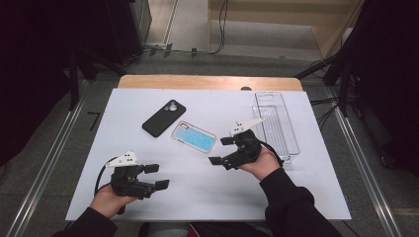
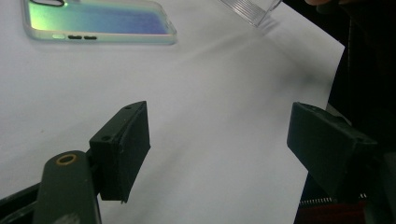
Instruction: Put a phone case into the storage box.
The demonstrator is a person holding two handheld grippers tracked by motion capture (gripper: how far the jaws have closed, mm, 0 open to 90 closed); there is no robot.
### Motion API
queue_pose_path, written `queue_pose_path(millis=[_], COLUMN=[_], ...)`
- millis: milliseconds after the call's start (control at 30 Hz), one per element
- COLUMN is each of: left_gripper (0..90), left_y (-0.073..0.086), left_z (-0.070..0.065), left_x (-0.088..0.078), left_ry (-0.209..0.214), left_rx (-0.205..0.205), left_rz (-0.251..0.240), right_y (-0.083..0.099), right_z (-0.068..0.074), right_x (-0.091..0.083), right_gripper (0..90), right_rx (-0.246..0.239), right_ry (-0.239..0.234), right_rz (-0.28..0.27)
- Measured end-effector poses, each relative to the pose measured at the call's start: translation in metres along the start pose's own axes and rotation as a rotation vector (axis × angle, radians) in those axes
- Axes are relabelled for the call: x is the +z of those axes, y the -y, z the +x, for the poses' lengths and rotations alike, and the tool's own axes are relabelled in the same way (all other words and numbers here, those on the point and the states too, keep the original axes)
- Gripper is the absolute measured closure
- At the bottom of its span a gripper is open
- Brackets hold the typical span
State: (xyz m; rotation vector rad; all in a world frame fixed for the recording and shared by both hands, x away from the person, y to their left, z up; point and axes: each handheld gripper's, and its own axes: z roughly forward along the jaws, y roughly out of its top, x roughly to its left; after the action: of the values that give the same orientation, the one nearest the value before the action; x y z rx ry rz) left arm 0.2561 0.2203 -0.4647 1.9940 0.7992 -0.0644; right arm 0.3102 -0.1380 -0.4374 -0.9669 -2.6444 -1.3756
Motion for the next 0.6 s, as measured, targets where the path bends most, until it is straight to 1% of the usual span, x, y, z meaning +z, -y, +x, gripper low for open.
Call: queue_pose_path(millis=[167,200,233,300,333,367,400,467,567,600], left_gripper=[21.9,21.9,21.9,21.9,21.9,21.9,21.9,21.9,21.9,21.9], left_y=[0.000,0.000,0.000,0.000,0.000,0.000,0.000,0.000,0.000,0.000], left_z=[0.001,0.001,0.001,0.001,0.001,0.001,0.001,0.001,0.001,0.001], left_x=[0.000,0.000,-0.001,-0.001,0.000,0.000,-0.001,0.000,0.000,0.000], left_ry=[-0.002,-0.002,-0.001,-0.001,-0.001,-0.001,0.000,0.000,0.002,0.002], left_rx=[0.000,0.000,-0.002,-0.002,-0.003,-0.003,-0.001,-0.002,-0.001,-0.003], left_rz=[0.001,0.001,0.000,-0.002,-0.001,-0.001,0.001,0.000,0.001,0.000], right_y=[-0.012,-0.012,-0.016,-0.018,-0.022,-0.022,-0.026,-0.029,-0.034,-0.039], right_z=[-0.008,-0.008,-0.013,-0.014,-0.019,-0.019,-0.022,-0.023,-0.025,-0.027], right_x=[0.009,0.009,0.014,0.015,0.019,0.019,0.022,0.023,0.026,0.029], right_gripper=[11.1,11.1,11.1,11.1,11.1,11.1,11.1,11.1,11.1,11.1], right_rx=[0.008,0.008,0.013,0.017,0.020,0.020,0.025,0.018,0.010,0.003], right_ry=[-0.006,-0.006,-0.005,-0.004,-0.005,-0.005,-0.010,-0.004,-0.010,-0.009], right_rz=[-0.015,-0.015,-0.014,-0.014,-0.013,-0.013,-0.014,-0.015,-0.017,-0.016])
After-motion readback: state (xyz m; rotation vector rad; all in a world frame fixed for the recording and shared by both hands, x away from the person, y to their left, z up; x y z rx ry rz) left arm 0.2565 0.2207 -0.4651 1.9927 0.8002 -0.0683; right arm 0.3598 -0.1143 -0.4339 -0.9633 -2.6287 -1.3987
